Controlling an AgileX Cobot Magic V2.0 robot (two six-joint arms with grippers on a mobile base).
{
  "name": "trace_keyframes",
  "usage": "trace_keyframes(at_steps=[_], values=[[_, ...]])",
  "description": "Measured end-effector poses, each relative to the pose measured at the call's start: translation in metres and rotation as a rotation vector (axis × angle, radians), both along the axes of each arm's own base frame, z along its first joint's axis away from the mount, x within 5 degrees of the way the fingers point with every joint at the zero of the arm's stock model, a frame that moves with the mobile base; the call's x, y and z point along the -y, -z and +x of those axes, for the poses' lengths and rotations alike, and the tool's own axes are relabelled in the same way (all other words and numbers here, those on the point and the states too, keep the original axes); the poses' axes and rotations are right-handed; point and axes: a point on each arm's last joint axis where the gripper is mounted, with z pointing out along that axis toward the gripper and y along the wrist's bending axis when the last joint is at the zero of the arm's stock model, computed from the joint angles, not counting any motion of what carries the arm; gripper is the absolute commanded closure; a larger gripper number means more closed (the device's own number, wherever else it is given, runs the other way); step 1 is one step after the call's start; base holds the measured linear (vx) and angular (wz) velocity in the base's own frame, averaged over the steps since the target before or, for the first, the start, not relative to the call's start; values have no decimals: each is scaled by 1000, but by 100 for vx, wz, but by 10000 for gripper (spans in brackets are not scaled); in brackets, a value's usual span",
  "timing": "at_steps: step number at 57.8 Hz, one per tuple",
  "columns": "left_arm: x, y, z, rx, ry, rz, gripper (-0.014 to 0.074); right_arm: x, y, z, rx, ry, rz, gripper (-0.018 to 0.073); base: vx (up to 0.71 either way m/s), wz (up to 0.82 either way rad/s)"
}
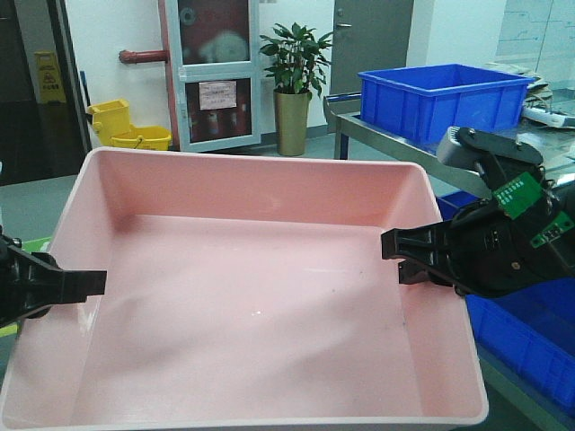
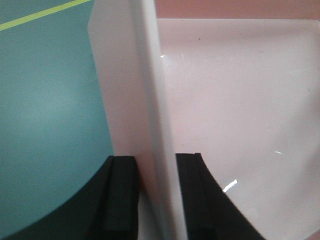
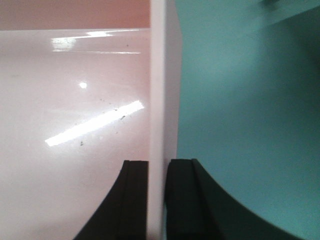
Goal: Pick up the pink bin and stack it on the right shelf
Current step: 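Hold the pink bin with both grippers while the base drives to the table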
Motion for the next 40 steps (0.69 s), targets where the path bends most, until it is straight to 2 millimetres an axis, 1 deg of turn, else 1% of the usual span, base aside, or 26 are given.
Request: trace_keyframes(at_steps=[25, 40], values=[[0, 0, 0, 0, 0, 2, 604, 0, 0, 0, 0, 0, 1, 568, 47, -1], [0, 0, 0, 0, 0, 2, 604, 0, 0, 0, 0, 0, 2, 568, 47, -22]])
